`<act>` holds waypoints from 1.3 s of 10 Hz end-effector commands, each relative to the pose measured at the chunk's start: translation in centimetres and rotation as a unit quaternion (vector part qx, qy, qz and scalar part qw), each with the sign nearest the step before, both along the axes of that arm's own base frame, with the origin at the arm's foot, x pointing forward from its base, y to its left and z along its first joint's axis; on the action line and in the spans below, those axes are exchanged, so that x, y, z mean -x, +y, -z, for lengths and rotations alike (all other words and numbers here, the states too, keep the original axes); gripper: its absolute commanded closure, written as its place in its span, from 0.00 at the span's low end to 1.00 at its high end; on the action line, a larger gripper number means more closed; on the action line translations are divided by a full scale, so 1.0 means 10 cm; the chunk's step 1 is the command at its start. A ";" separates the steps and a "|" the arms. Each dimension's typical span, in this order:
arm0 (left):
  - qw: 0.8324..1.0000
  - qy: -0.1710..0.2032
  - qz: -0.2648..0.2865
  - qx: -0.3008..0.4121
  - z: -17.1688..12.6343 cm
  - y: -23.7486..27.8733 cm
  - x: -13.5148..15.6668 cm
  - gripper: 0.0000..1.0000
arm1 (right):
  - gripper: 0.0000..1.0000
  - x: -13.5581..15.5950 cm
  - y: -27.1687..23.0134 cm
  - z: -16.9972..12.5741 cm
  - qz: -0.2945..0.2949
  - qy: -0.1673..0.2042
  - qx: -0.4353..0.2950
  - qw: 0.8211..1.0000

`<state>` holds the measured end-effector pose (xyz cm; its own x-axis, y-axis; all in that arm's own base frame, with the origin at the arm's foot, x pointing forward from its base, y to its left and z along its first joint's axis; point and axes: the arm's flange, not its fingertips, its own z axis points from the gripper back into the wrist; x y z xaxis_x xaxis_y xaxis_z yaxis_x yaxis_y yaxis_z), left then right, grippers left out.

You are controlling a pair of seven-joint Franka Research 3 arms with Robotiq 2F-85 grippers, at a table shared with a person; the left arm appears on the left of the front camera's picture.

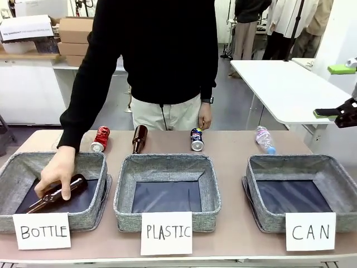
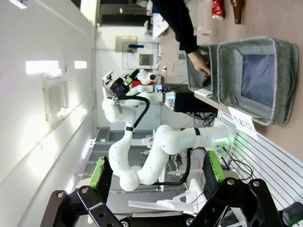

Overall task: Sort the can waste into the basket.
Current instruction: Pick up the can waste from the table and place it in the right Fabric basket.

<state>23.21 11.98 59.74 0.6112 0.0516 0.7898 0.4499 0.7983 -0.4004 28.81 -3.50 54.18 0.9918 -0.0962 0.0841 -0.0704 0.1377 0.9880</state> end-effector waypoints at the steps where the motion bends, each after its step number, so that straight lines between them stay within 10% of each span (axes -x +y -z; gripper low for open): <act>1: 1.000 0.006 -0.007 0.002 0.03 0.00 0.02 0.00 | 0.00 -0.02 0.00 -0.02 -0.002 -0.013 -0.006 1.000; 10: 1.000 0.000 0.000 0.002 0.00 0.01 0.00 0.00 | 0.00 -0.02 0.00 -0.02 -0.002 -0.013 -0.006 1.000; 13: 0.998 0.047 0.027 -0.024 -0.21 -0.06 -0.65 0.00 | 0.00 -0.02 0.00 -0.02 -0.002 -0.013 -0.006 1.000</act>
